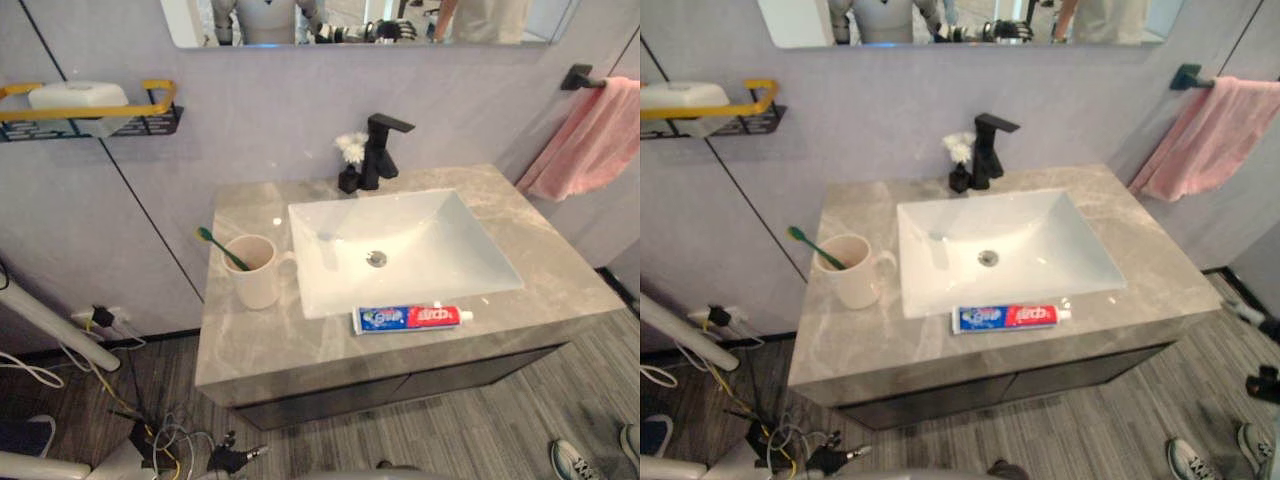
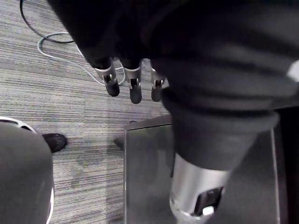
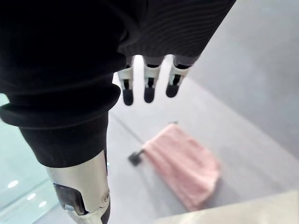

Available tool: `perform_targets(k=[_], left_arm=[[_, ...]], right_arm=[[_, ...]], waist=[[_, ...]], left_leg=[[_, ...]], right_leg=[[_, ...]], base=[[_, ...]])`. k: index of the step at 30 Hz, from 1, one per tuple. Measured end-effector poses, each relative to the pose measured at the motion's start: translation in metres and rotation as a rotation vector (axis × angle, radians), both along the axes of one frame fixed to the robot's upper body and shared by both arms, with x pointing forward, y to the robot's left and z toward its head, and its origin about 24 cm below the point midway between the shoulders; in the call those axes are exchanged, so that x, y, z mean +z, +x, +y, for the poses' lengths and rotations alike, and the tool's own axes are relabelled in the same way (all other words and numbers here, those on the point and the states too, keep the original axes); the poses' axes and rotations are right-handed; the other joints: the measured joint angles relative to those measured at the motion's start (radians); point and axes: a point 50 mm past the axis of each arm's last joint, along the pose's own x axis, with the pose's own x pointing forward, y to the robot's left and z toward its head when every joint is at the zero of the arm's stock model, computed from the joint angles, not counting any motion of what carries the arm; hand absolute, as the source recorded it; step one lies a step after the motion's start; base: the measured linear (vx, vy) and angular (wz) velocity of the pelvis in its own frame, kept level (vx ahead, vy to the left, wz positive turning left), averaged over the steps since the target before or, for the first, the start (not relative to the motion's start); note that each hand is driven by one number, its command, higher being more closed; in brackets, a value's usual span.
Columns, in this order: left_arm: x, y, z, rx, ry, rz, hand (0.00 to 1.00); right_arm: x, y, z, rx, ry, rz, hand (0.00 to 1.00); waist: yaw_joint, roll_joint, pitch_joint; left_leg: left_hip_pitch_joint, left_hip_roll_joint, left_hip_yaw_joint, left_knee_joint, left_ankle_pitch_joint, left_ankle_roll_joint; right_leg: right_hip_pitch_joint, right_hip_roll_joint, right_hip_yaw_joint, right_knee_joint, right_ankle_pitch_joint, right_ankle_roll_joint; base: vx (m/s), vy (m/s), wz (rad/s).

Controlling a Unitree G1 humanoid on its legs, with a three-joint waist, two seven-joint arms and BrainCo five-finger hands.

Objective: Organize washtable

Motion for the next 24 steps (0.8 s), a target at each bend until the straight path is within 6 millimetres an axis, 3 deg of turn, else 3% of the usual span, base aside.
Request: perform_targets(k=[3,5,9,18,24], left_arm=[[0.000,0.001,-0.002,-0.015,-0.007,-0.004,0.00],[0.000,0.001,-0.003,-0.028,-0.017,-0.006,0.00],[0.001,0.005,-0.005,-0.065,-0.017,-0.012,0.00],[0.003,0.016,-0.007,-0.126,-0.028,-0.045,0.00],[0.004,0.018,-0.006,-0.142,-0.036,-0.050,0.00]], right_arm=[[0.007,0.025,0.030,0.210,-0.091,0.061,0.00],[0.001,0.040,0.060,0.404,-0.146,0.141,0.00],[-0.009,0.056,0.094,0.640,-0.214,0.272,0.00],[-0.032,0.066,0.124,0.868,-0.203,0.467,0.00],[-0.048,0.067,0.122,0.847,-0.217,0.564,0.00]], waist=[[0.001,-0.009,-0.008],[0.004,-0.017,-0.017],[0.016,-0.024,-0.021],[0.050,-0.043,-0.020],[0.054,-0.057,-0.018]], left_leg=[[-0.009,-0.002,-0.017,0.000,0.001,0.000],[-0.024,-0.007,-0.039,-0.001,0.010,0.008],[-0.049,-0.012,-0.076,-0.002,0.022,0.009],[-0.072,-0.017,-0.121,-0.002,0.027,0.006],[-0.078,-0.018,-0.133,-0.001,0.033,0.009]], right_leg=[[0.000,-0.004,-0.015,0.001,0.000,0.000],[0.000,-0.009,-0.040,-0.002,0.000,0.000],[-0.002,-0.013,-0.078,-0.010,0.000,0.000],[0.010,-0.012,-0.129,-0.021,0.001,-0.001],[0.010,-0.015,-0.143,-0.020,0.001,-0.001]], base=[[-0.05,-0.019,0.15],[-0.01,-0.025,0.30],[0.02,-0.022,0.29],[0.02,-0.018,0.16],[-0.03,-0.016,0.07]])
